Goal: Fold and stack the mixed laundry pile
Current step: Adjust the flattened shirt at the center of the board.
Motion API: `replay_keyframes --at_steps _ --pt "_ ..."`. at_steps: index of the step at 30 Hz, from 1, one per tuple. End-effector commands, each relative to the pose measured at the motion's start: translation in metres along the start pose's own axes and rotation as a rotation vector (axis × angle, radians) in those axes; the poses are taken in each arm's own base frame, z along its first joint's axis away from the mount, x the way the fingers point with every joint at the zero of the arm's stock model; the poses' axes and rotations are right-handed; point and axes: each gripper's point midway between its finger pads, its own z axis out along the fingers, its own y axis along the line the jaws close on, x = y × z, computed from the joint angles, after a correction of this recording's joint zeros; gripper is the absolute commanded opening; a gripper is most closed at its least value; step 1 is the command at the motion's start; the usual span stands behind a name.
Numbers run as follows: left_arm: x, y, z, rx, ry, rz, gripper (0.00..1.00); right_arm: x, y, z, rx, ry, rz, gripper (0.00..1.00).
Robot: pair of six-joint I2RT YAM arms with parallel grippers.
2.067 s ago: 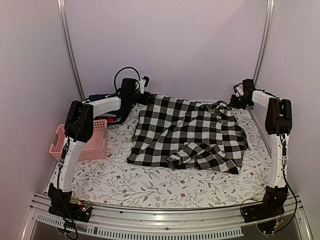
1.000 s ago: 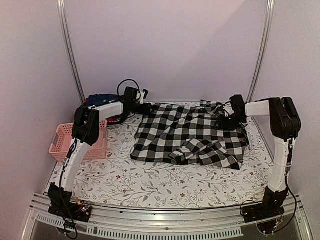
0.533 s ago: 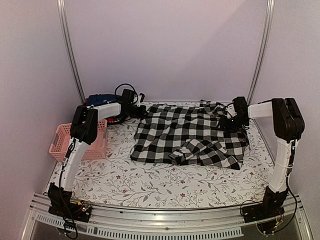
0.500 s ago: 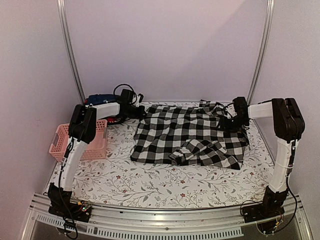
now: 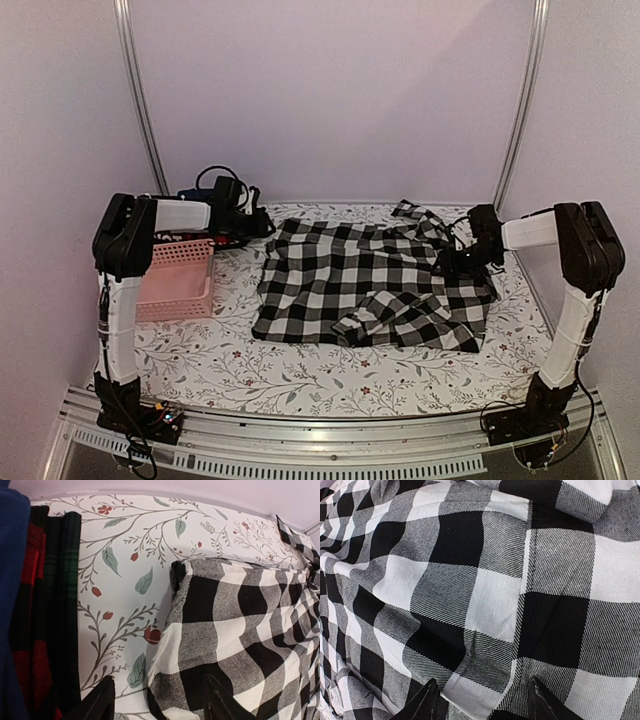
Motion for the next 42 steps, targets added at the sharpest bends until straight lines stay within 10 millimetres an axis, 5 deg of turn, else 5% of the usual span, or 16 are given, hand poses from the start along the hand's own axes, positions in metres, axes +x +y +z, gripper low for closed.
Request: replay_keyframes --at_steps 1,7,12,18,21,25,30,32,36,41,42 --pt "-0.036 -0.005 -0.002 0.033 -0.091 0.047 0.62 0.021 0.011 -0.010 -0.057 0.069 0.028 0.59" --pt "-0.048 -0.035 0.047 0.150 -0.040 0.101 0.67 -0.026 0.023 -0.031 -0.065 -0.056 -0.010 0.59" --pt "-0.043 -0.033 0.083 0.119 0.012 0.087 0.68 -0.029 0.022 -0.033 -0.052 -0.055 -0.010 0.60" --pt "-0.021 -0.028 0.100 0.106 0.052 0.072 0.64 -0.020 0.022 -0.035 -0.052 -0.033 0.004 0.60" --pt "-0.019 -0.029 0.101 0.112 0.055 0.078 0.37 -0.005 0.018 -0.031 -0.041 -0.003 0.021 0.60" --pt "-0.046 -0.005 0.087 -0.010 -0.024 0.034 0.00 0.020 0.006 -0.023 0.001 0.051 0.045 0.60" --pt "-0.087 0.040 0.055 -0.115 -0.142 -0.067 0.00 0.039 -0.005 -0.010 0.034 0.104 0.060 0.60" --pt "-0.098 0.038 0.051 -0.080 -0.167 -0.062 0.08 0.037 -0.003 -0.006 0.012 0.102 0.059 0.60" --pt "-0.113 0.011 0.043 0.030 -0.198 -0.027 0.55 0.009 0.013 -0.017 -0.047 0.029 0.029 0.60" --pt "-0.113 -0.034 0.005 0.062 -0.194 0.064 0.66 -0.034 0.031 -0.047 -0.075 -0.099 -0.039 0.60" --pt "-0.097 -0.037 0.006 0.053 -0.161 0.069 0.66 -0.038 0.031 -0.048 -0.073 -0.104 -0.040 0.60"
